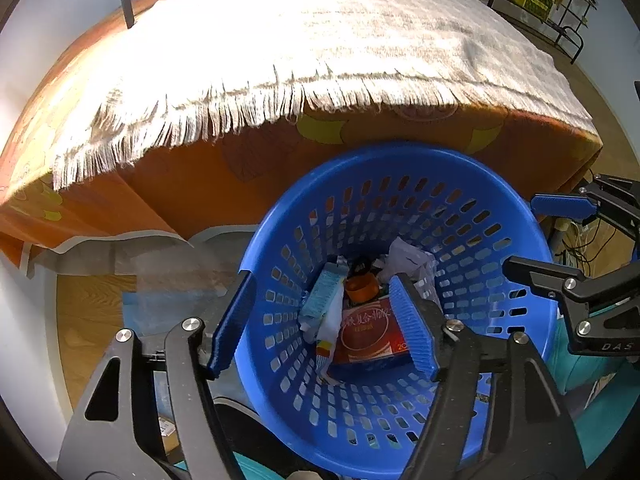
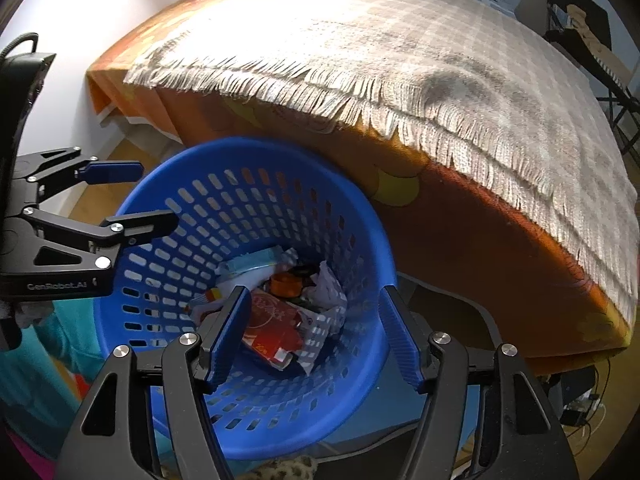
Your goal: Collect trash
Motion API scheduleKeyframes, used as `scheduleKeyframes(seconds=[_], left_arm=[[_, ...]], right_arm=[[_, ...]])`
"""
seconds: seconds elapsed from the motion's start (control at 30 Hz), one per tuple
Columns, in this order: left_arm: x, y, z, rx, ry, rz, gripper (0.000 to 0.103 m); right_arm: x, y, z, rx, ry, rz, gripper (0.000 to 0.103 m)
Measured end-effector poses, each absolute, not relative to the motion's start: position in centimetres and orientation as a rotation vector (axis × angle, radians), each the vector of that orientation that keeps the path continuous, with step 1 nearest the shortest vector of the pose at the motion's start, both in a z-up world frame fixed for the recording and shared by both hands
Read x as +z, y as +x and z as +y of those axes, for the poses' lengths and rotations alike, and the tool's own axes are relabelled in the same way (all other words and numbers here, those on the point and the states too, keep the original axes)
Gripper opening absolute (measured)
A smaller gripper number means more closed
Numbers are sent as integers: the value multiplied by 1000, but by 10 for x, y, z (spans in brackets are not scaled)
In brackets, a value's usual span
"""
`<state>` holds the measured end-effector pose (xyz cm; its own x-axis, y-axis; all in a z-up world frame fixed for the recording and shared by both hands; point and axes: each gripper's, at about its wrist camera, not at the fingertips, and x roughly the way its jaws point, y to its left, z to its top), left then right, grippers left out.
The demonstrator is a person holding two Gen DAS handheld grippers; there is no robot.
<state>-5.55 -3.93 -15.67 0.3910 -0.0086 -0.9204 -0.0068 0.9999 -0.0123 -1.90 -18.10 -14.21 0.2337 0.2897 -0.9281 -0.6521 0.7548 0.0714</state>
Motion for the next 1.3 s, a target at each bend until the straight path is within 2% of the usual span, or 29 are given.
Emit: scheduleKeyframes(seconds=[0.23, 0.63, 0.97, 1.3], left_arm=[[-140, -55, -38, 4, -22, 1134, 76], [-103, -50, -37, 5, -44, 1059, 76], [-49, -44, -39, -6, -33, 934, 77], [0, -32, -40, -19, -40, 804, 84]], right_arm=[[-131, -13, -181, 625, -371, 1151, 66], [-106, -3, -185, 598, -346, 1131, 66], [-55, 12, -197, 586, -307, 1024, 66], [-13, 35, -211, 566, -226, 908, 67]])
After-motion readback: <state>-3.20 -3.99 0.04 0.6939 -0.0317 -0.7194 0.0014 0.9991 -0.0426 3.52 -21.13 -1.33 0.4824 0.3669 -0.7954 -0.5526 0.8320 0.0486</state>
